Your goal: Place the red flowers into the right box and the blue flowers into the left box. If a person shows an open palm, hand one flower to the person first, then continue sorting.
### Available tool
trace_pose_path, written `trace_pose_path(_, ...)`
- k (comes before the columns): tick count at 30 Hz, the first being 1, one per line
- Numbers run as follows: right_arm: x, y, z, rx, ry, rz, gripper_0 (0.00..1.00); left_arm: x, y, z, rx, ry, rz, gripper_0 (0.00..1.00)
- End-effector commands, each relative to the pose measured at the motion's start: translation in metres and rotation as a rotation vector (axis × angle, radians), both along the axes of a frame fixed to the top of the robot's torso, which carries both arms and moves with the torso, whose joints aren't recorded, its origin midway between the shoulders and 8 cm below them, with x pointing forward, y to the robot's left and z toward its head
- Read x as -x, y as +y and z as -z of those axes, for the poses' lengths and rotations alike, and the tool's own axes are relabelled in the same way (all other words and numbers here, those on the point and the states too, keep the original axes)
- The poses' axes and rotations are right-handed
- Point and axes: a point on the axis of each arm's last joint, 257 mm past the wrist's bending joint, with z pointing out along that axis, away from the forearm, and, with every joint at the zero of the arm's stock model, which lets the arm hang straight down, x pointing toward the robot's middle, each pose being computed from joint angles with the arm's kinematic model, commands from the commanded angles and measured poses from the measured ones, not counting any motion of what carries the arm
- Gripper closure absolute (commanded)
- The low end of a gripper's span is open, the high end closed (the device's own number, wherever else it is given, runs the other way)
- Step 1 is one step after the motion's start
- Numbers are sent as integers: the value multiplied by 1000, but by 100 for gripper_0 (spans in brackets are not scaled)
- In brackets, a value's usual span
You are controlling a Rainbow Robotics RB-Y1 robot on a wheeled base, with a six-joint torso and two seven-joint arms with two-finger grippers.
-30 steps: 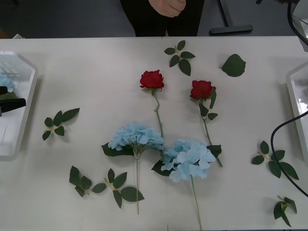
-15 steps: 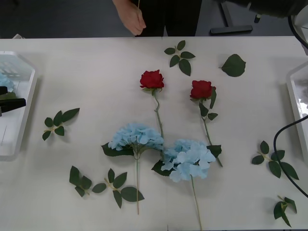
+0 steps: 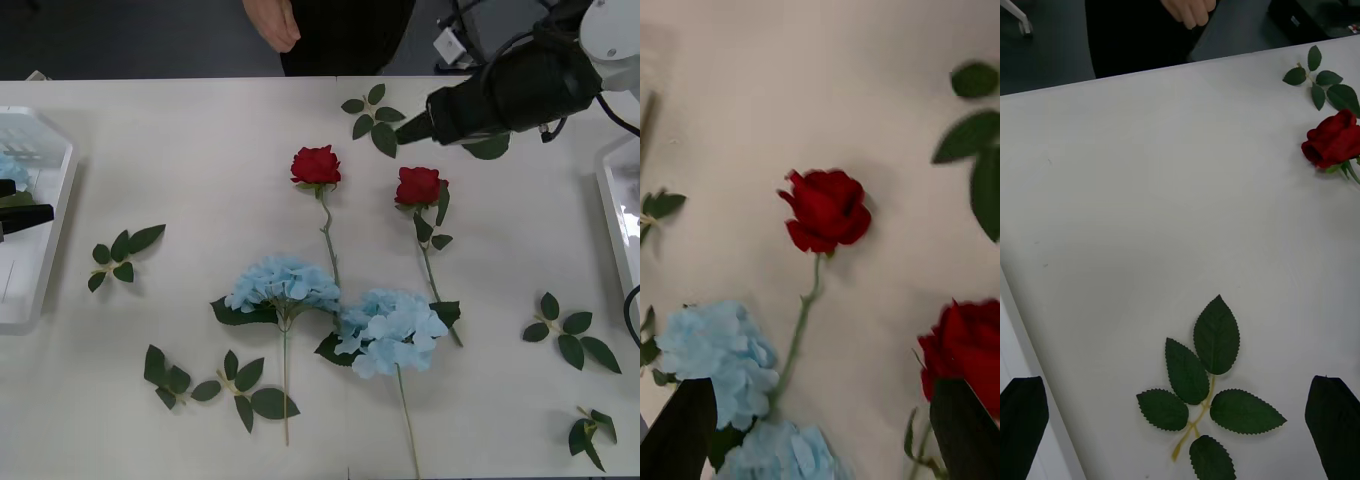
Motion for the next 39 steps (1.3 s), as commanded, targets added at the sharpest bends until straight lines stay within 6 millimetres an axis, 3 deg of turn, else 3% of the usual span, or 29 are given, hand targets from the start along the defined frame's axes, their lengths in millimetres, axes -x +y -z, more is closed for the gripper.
trace_pose_path(1,18,-29,23,179,40,69,17,2,15,-10,-38,3,-13,0)
trace_pose_path(6,32,-53,72,339,86,144,17,2,15,-10,-38,3,-13,0)
trace_pose_path(12,34,-58,116,417,90,225,17,2,15,-10,-38,3,-13,0)
trace_pose_path(23,18,-51,145,455,60,321,16,2,15,-10,-38,3,-13,0)
trace_pose_path(24,16,-49,147,456,56,324,16,18,7,26,5,72,-12,0)
trace_pose_path(25,14,-47,150,454,54,331,16,23,6,29,18,84,-8,0)
trace_pose_path(31,6,-39,162,467,38,354,16,37,-19,7,96,110,83,0)
trace_pose_path(34,2,-36,166,447,36,363,16,52,-44,6,185,185,104,0)
trace_pose_path(39,-1,-37,171,436,38,374,16,67,-76,8,174,259,75,0)
